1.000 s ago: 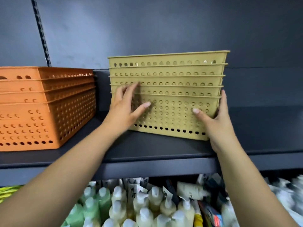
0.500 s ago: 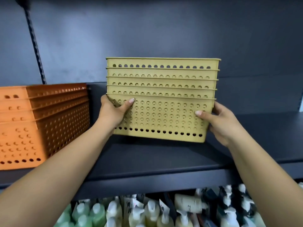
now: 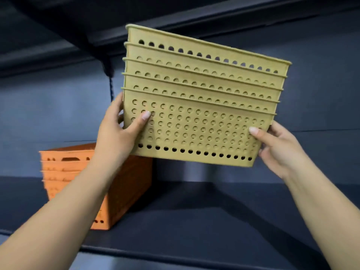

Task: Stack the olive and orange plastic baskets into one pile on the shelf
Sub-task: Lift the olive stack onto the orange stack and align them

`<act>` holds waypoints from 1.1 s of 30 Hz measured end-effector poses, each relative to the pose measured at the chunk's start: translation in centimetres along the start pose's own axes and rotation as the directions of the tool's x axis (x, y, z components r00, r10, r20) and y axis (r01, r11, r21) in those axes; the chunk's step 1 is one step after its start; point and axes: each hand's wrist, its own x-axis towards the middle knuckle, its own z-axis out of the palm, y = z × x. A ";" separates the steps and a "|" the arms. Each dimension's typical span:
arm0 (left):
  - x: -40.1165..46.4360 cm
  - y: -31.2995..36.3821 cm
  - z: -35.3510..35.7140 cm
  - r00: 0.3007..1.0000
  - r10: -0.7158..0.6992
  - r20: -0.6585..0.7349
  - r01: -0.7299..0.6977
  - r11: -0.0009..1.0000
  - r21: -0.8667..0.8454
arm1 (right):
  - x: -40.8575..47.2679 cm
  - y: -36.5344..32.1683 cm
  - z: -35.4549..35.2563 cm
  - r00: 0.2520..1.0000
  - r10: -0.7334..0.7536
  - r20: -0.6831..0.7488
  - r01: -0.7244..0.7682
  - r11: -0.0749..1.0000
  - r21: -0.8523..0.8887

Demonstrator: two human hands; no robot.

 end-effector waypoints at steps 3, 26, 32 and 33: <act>0.8 0.8 -2.8 0.999 0.041 0.004 -0.041 0.998 -0.047 | 2.7 0.2 2.9 0.994 -0.021 0.110 0.011 0.996 0.088; 1.9 -6.7 -7.9 0.969 0.127 -0.211 -0.006 0.869 0.495 | 17.7 13.1 21.4 0.889 -0.031 0.456 -0.143 0.929 0.342; 2.2 -6.2 -7.0 0.956 0.112 -0.270 0.073 0.804 0.591 | 18.0 15.6 22.6 0.850 0.043 0.524 -0.253 0.907 0.337; 2.2 -6.1 -6.8 0.956 0.122 -0.268 0.070 0.792 0.607 | 17.9 15.9 22.7 0.845 0.045 0.534 -0.262 0.904 0.339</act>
